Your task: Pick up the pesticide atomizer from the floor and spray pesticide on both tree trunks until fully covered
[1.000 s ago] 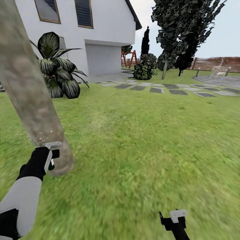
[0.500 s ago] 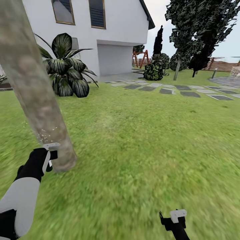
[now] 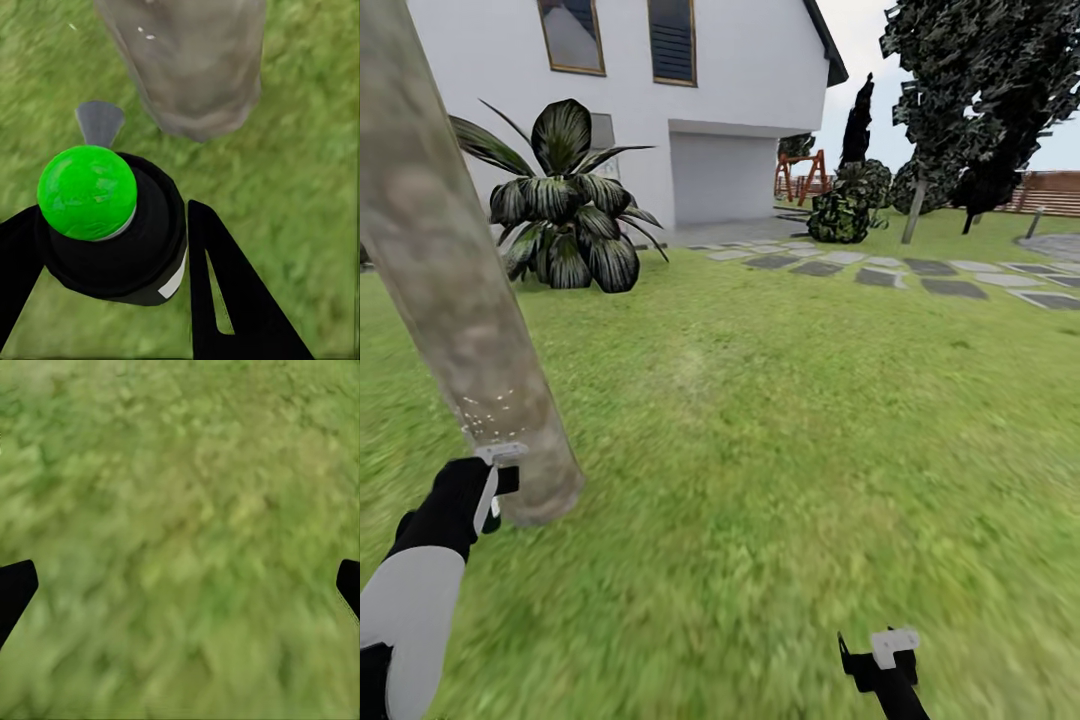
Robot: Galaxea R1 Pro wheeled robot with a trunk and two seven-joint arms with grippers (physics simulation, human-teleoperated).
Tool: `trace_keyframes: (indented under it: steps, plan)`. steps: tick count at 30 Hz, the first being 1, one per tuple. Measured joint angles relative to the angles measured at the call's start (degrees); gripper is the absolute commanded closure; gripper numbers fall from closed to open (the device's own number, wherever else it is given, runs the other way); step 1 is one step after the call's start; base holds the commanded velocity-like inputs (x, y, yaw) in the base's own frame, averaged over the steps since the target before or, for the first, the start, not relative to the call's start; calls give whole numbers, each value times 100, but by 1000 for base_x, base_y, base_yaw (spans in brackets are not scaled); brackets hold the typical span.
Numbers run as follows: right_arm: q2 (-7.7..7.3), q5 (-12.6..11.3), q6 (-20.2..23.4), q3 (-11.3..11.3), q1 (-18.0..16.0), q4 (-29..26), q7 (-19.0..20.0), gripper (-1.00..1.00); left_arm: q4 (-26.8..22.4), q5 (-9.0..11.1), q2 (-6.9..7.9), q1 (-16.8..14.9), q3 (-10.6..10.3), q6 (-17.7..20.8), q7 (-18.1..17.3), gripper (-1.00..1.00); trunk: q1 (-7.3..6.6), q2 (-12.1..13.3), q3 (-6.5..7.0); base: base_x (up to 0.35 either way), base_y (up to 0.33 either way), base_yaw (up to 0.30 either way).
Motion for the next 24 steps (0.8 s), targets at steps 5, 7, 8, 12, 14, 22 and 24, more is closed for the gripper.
trace_keyframes:
  steps: [5,7,8,12,14,22,24]
  plan:
    - [0,0,0,0,0,0,0,-100,81,12,-86,7,7,-7,5,100,0,0,0,214,-220,278]
    - [0,0,0,0,0,1,0,-100,85,-9,-48,7,19,-7,2,100,0,0,0,214,-220,278]
    - [0,0,0,0,0,2,0,-100,83,-26,-22,7,29,-6,-1,100,0,0,0,210,-220,278]
    - [0,0,0,0,0,0,0,-100,91,12,-39,7,-1,-16,4,100,1,0,0,158,-237,213]
    - [-1,-1,-1,0,1,-2,0,-100,109,73,-177,7,-9,-23,6,100,1,0,0,121,-251,30]
    - [-7,-1,1,1,1,4,0,-100,343,-60,-52,54,32,-50,-11,100,1,0,0,101,-260,3]
    - [-5,0,0,1,1,1,0,-100,374,-13,38,85,32,-54,-10,100,1,0,0,124,-264,0]
